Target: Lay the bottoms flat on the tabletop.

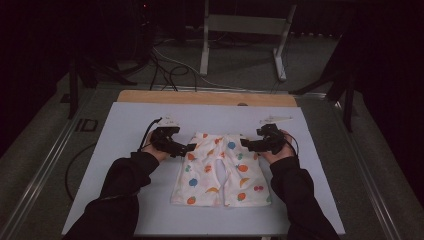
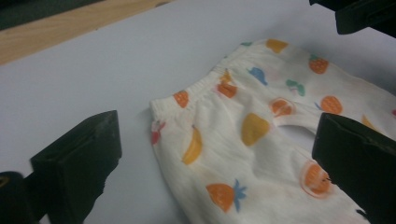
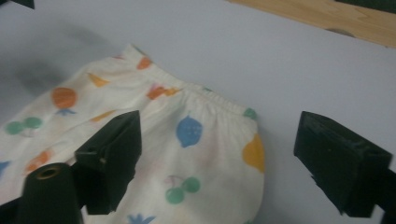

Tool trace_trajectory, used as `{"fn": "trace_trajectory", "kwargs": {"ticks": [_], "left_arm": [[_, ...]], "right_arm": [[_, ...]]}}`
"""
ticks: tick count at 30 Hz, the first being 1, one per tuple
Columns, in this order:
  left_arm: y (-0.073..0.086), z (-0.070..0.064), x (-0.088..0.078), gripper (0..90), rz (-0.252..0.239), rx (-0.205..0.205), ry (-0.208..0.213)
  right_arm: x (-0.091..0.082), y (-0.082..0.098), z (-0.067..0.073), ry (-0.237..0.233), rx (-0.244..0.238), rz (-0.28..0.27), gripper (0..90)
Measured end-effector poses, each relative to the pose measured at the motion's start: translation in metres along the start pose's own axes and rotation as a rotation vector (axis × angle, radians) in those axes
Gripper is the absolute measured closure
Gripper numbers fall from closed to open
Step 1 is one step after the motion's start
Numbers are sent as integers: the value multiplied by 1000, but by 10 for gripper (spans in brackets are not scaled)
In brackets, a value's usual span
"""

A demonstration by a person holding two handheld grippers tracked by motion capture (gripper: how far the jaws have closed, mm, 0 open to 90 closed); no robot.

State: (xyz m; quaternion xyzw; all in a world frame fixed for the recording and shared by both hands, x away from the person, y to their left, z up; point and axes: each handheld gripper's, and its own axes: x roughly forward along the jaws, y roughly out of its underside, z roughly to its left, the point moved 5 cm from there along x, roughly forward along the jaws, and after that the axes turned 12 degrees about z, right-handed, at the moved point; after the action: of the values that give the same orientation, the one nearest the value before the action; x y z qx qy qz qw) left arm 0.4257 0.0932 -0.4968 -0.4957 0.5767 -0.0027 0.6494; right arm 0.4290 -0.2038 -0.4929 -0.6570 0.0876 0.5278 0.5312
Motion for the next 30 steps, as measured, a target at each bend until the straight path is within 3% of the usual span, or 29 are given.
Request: {"fn": "trace_trajectory", "kwargs": {"ticks": [2,4,6,15,18,23,24,26,30], "left_arm": [[-2,5,6,28,7,-24,24],[-2,8,9,36,18,-30,18],[-2,14,20,43,63,-30,-11],[-9,29,44,149,83,-115,-34],[-10,31,53,189,104,-119,-40],[-11,33,60,276,116,-126,-48],[-11,34,64,353,115,-135,-63],[-10,35,69,411,118,-139,-92],[-8,34,75,507,125,-142,-94]], "right_arm": [[6,-3,-3,-9,15,-1,216],[9,-4,-4,-9,27,3,231],[19,-7,-10,0,47,20,276],[42,-10,-27,32,132,51,418],[49,-10,-31,36,154,60,431],[59,-9,-31,45,148,82,447],[64,-7,-33,69,144,112,451],[69,-5,-34,80,140,135,505],[74,-1,-32,86,130,148,560]]}}
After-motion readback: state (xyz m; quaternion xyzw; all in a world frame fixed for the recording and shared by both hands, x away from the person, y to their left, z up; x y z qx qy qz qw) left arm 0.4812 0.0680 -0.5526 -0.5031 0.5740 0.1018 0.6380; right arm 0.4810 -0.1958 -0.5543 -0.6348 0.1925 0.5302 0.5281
